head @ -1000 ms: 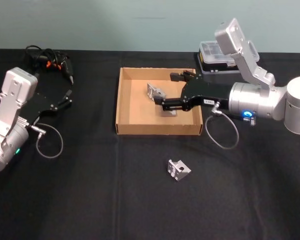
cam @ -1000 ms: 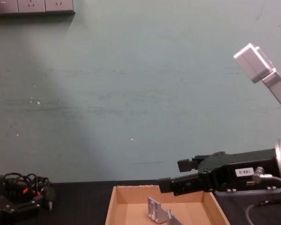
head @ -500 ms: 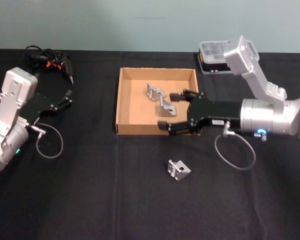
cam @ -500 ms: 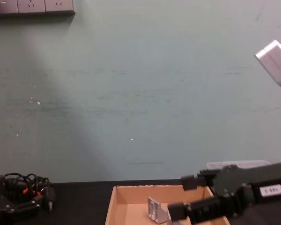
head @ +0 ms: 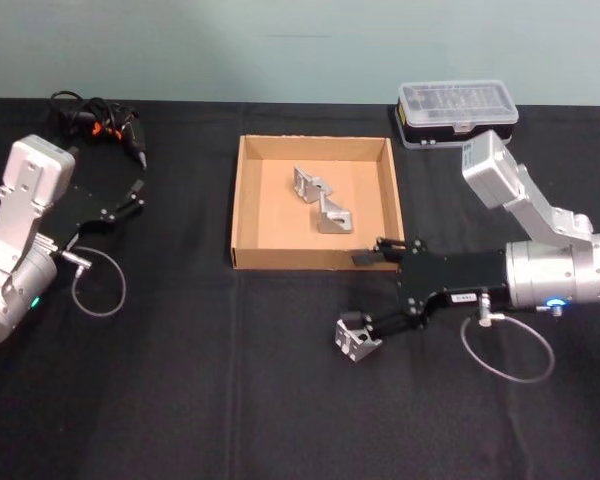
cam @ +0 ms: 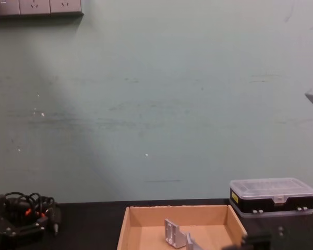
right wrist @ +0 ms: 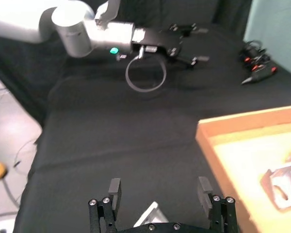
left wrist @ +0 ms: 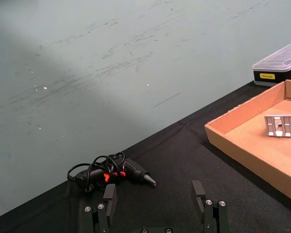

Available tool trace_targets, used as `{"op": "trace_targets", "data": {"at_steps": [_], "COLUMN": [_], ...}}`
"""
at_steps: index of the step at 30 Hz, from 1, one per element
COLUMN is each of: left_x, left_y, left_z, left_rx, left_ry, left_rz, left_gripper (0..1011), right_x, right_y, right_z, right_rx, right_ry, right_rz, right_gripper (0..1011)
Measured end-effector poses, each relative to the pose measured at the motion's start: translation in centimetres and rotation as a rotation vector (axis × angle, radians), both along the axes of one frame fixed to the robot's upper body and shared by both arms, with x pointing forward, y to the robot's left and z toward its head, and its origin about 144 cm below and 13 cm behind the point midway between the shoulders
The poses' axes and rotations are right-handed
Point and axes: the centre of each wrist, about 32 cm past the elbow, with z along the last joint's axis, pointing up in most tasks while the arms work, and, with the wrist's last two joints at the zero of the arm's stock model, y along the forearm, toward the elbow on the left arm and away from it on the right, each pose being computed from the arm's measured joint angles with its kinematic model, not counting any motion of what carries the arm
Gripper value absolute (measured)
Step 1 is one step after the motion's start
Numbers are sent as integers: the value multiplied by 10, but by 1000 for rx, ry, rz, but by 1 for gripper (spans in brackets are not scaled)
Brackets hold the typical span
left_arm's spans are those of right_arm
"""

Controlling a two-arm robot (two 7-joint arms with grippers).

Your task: Use one hand to pick up the angle iron from the table and place it into the box.

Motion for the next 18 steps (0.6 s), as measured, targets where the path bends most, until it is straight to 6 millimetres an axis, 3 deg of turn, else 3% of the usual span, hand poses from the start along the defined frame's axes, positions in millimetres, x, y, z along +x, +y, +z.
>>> {"op": "trace_targets", "data": {"at_steps": [18], "left_x": [0], "left_y": [0], "left_z": [0], "left_rx": [0], "left_ry": [0], "left_rz": [0], "left_gripper": [1011], "right_x": [9], "right_y": [-11], "right_z": [-19], "right_rx": [-67], "right_ry": [49], "right_rz": [83], "right_gripper": [1003]}}
